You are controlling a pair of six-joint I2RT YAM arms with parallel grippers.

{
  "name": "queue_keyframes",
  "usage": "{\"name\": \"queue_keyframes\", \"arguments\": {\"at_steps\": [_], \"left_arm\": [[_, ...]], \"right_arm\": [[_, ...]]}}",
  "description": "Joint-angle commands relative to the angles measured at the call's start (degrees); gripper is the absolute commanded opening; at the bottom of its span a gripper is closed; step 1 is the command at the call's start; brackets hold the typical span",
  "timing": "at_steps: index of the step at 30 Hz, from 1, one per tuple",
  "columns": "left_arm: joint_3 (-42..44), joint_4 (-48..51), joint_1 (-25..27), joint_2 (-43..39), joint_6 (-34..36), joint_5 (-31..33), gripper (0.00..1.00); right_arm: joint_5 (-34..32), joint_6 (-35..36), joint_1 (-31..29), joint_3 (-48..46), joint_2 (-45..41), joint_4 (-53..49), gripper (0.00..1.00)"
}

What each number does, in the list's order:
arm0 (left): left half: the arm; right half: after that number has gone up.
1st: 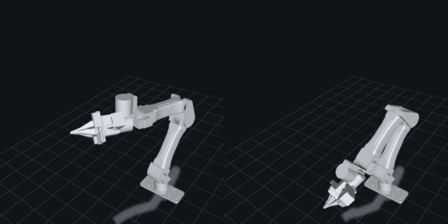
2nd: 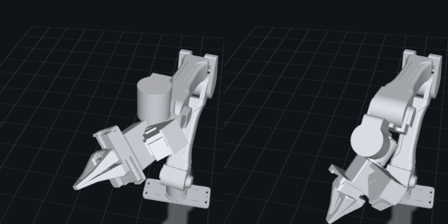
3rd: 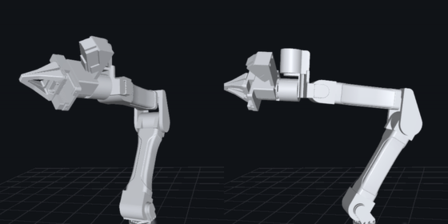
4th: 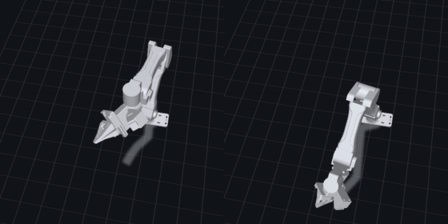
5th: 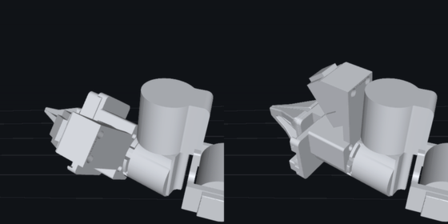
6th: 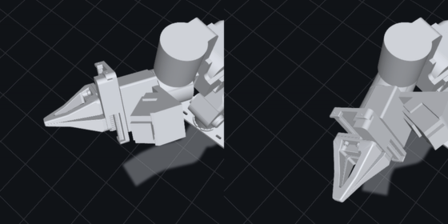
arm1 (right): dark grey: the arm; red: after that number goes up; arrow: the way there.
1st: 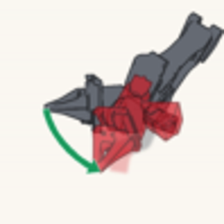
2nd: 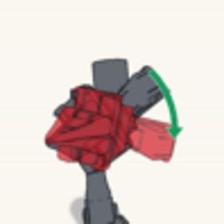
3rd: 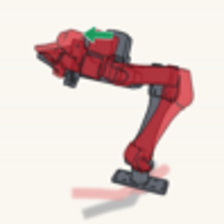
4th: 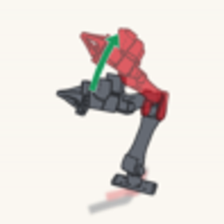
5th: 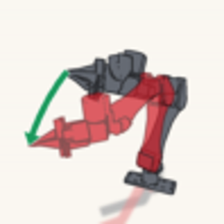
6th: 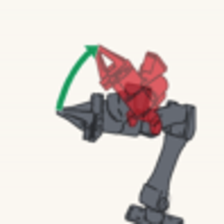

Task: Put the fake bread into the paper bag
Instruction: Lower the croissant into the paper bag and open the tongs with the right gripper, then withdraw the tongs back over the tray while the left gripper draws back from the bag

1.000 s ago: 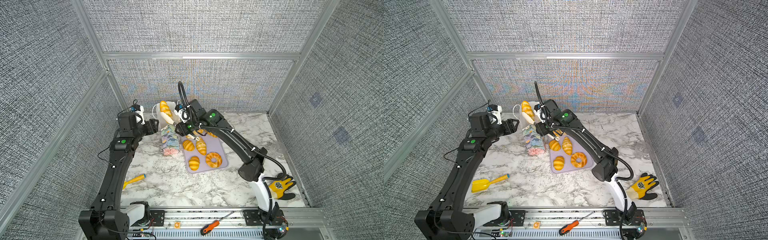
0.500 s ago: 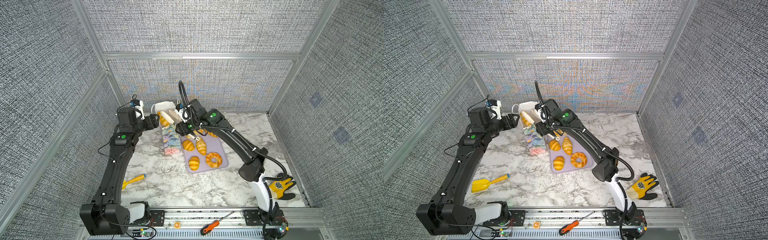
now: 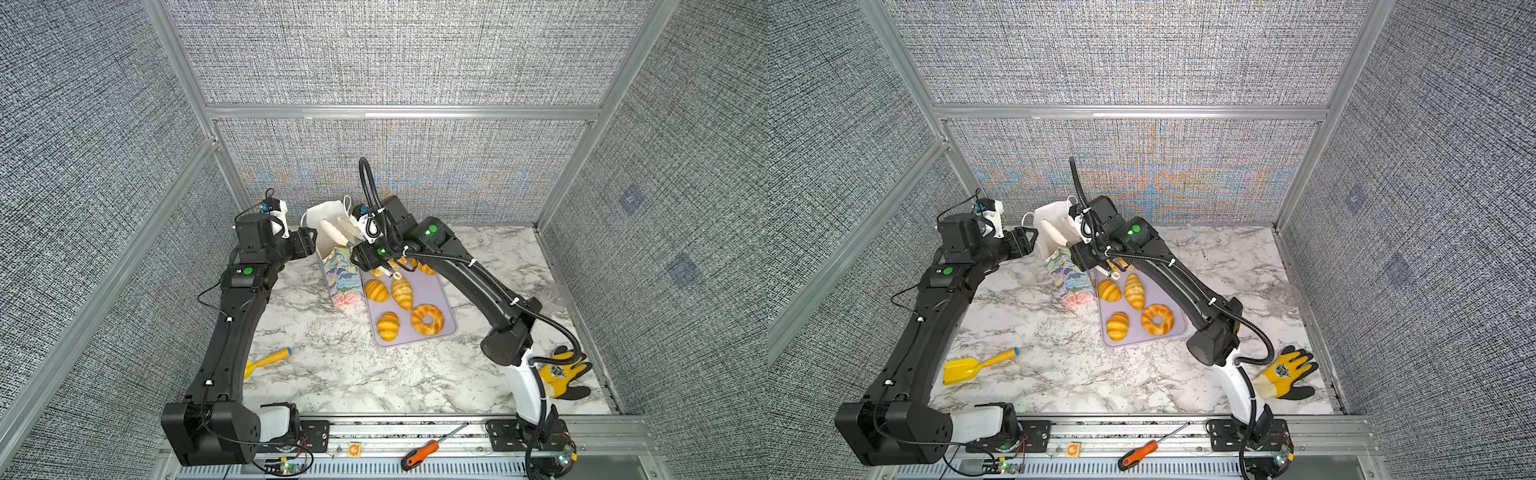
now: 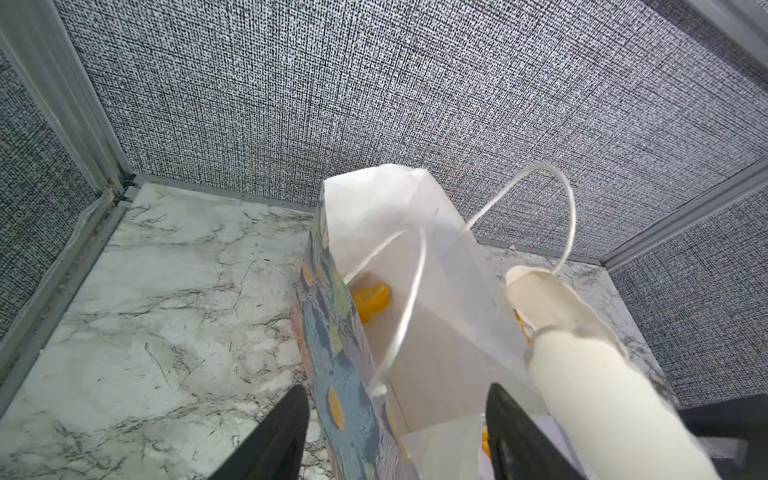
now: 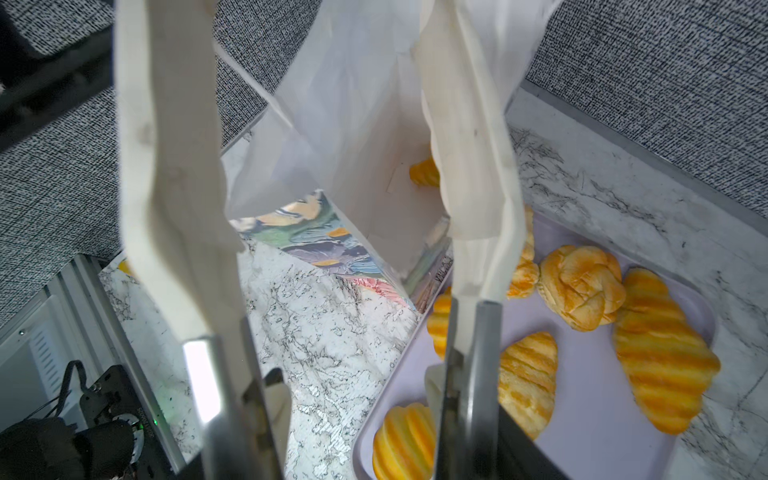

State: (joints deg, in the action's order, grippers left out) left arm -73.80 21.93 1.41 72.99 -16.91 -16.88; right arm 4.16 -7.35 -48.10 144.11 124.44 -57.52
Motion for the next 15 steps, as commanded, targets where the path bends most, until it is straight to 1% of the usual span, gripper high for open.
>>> {"name": "queue_keyframes", "arguments": {"at_steps": [1, 9, 15], "left_arm": [[0.1, -1.9, 0.0, -0.6, 0.7, -0.3, 0.68], [1.8, -2.1, 0.0, -2.5, 0.2, 0.0, 0.68], [5.2, -3.2, 0.1, -5.7, 1.0, 0.6, 0.82]], "right_arm": [[0.5, 0.7, -0.2, -0.6, -1.8, 0.6, 0.65], [-1.3, 1.5, -0.3, -7.2, -7.4, 0.8, 0.64], [-5.6, 1.9, -0.1, -15.8, -13.7, 0.5, 0.65]]}}
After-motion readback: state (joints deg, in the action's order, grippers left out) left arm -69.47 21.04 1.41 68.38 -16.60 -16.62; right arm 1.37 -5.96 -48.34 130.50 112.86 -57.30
